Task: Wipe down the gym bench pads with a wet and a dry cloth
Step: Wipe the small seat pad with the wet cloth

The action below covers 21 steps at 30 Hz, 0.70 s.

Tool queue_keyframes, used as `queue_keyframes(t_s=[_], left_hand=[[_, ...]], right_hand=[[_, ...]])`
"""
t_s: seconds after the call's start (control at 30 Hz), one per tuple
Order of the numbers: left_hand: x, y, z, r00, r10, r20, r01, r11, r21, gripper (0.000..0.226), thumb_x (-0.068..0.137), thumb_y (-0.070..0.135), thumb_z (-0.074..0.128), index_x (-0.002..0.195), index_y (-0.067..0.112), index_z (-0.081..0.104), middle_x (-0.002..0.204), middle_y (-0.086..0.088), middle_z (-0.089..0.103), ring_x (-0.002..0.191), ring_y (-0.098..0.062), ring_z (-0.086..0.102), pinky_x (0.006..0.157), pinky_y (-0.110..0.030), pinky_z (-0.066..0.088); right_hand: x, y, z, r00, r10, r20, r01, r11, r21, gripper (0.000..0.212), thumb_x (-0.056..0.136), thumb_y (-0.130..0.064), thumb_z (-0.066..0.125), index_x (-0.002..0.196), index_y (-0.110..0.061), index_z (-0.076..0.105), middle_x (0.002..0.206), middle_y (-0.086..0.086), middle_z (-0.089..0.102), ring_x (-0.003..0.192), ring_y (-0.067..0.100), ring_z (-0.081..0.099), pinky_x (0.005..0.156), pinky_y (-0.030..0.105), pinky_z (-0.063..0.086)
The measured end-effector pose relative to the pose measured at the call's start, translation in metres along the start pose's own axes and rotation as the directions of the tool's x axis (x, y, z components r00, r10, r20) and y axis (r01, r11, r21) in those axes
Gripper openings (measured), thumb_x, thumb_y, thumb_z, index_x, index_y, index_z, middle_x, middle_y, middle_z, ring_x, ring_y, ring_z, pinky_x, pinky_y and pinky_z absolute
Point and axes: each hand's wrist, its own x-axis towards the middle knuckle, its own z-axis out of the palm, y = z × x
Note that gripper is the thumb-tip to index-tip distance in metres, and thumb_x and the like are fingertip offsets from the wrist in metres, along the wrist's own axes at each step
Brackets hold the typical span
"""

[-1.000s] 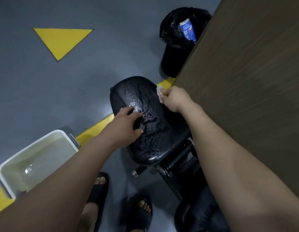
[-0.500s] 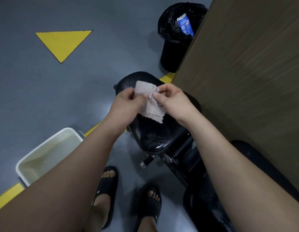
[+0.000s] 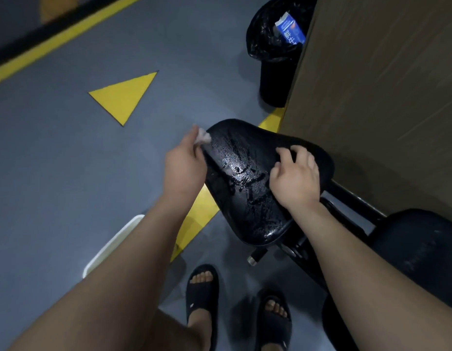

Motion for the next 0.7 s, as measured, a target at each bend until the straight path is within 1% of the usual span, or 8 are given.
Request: queue_keyframes(t_s=[0.1,0.17,0.23,0.27,0.4,0.47,0.57,0.7], left_hand=[[0.022,-0.002,0.034,0.954,0.106,0.281,-0.128,0.990,0.058,0.046,0.106,0.026,0.039,0.150,0.017,0.047,0.149,-0.016,0.052,0.136,-0.037,0.048,0.108,-0.035,0.034],[0.022,-0.012,0.058,0.853,0.150,0.500,-0.254,0.956,0.146,0.056,0.107,0.043,0.028,0.156,0.019,0.036,0.165,-0.013,0.026,0.153,-0.034,0.018,0.124,-0.039,0.014],[0.024,-0.025,0.073,0.824,0.147,0.547,-0.297,0.935,0.196,0.058,0.108,0.050,0.023,0.162,0.029,0.018,0.171,-0.004,0.000,0.156,-0.028,-0.012,0.127,-0.042,-0.006],[0.030,-0.028,0.077,0.831,0.163,0.531,-0.310,0.929,0.200,0.056,0.109,0.048,0.022,0.162,0.032,0.014,0.171,-0.001,-0.004,0.155,-0.026,-0.016,0.126,-0.041,-0.010],[0.085,-0.024,0.093,0.816,0.145,0.559,-0.319,0.920,0.228,0.052,0.110,0.045,0.021,0.161,0.034,0.017,0.170,0.001,0.004,0.157,-0.024,-0.007,0.127,-0.040,-0.005],[0.112,-0.012,0.100,0.796,0.121,0.593,-0.282,0.941,0.187,0.053,0.110,0.046,0.028,0.160,0.029,0.026,0.168,0.003,0.018,0.157,-0.019,0.009,0.126,-0.030,0.005],[0.129,-0.005,0.094,0.800,0.073,0.595,-0.118,0.992,0.037,0.049,0.104,0.048,0.049,0.149,0.028,0.050,0.149,0.017,0.046,0.140,0.001,0.037,0.106,-0.005,0.019],[0.121,-0.029,0.073,0.862,0.065,0.503,-0.041,0.997,-0.057,0.033,0.101,0.040,0.061,0.128,0.023,0.071,0.138,0.016,0.060,0.121,0.013,0.051,0.105,-0.004,0.033]], right_hand=[[-0.005,0.004,0.010,0.995,-0.025,-0.101,0.025,1.000,-0.001,0.043,0.096,-0.023,0.048,0.137,-0.015,0.060,0.139,0.017,0.052,0.133,0.035,0.045,0.119,0.048,0.030],[-0.004,0.005,0.012,0.992,-0.015,-0.127,0.017,1.000,0.009,0.046,0.095,-0.027,0.042,0.136,-0.016,0.061,0.138,0.015,0.054,0.134,0.034,0.046,0.120,0.049,0.031],[-0.004,0.004,0.014,0.990,-0.005,-0.141,0.007,1.000,0.012,0.049,0.095,-0.029,0.038,0.137,-0.017,0.061,0.139,0.014,0.053,0.136,0.032,0.044,0.121,0.048,0.029],[-0.004,0.004,0.016,0.990,-0.002,-0.144,0.003,1.000,0.005,0.049,0.095,-0.029,0.037,0.137,-0.018,0.061,0.140,0.014,0.053,0.138,0.031,0.043,0.122,0.047,0.028],[-0.004,0.005,0.021,0.985,0.008,-0.172,-0.012,1.000,-0.021,0.051,0.094,-0.030,0.036,0.137,-0.020,0.060,0.140,0.013,0.053,0.140,0.030,0.041,0.123,0.046,0.026],[-0.003,0.006,0.023,0.983,0.019,-0.184,-0.023,0.999,-0.022,0.052,0.092,-0.030,0.036,0.137,-0.020,0.060,0.140,0.012,0.053,0.141,0.030,0.040,0.122,0.046,0.026],[-0.003,0.005,0.026,0.980,0.019,-0.198,-0.023,1.000,-0.019,0.054,0.090,-0.032,0.035,0.135,-0.021,0.061,0.140,0.011,0.053,0.141,0.030,0.040,0.122,0.046,0.024],[-0.003,0.006,0.026,0.976,0.004,-0.217,-0.007,1.000,-0.015,0.054,0.091,-0.033,0.034,0.135,-0.019,0.062,0.140,0.012,0.054,0.141,0.031,0.041,0.121,0.048,0.026]])
